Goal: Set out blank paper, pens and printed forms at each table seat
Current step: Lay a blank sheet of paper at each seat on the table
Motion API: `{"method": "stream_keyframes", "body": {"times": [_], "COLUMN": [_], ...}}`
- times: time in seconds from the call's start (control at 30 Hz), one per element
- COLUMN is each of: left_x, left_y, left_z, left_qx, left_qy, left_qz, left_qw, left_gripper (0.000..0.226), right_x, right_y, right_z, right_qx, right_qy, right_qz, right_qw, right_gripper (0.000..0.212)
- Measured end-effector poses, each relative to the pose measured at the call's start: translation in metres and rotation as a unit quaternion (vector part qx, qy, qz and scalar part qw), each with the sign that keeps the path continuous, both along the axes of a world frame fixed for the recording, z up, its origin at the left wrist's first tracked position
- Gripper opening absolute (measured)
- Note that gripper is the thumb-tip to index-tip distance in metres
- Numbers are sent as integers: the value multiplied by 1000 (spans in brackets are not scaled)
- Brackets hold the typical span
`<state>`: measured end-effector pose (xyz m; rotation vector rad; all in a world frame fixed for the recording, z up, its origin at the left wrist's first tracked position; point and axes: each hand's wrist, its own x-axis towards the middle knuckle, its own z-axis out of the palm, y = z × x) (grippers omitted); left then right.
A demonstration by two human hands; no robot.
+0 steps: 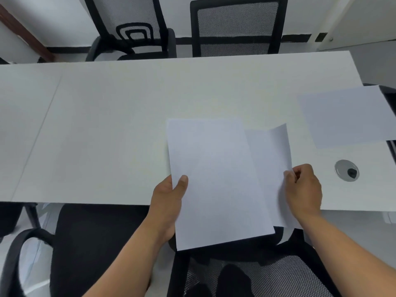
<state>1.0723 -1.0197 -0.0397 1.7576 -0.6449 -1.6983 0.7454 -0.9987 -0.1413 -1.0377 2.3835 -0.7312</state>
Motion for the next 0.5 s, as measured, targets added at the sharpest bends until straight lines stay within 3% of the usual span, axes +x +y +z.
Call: {"method": "stream_keyframes", "body": {"times": [0.23, 0.5], "left_x": [4, 0], "left_y": [0, 7], "left_z": [12, 18], "left_qx": [-20, -28], "left_qy": [31, 34], "left_qz": [17, 18], "left_qw": [999, 999], "left_gripper": [25, 25], "right_x": [2, 11], "right_y": [0, -1], "right_z": [-3, -7], "right_qx": [-10, 26], "right_qy": [27, 89], "right_qz": [44, 24], "right_qw": [999, 995], "right_gripper": [14, 16]}}
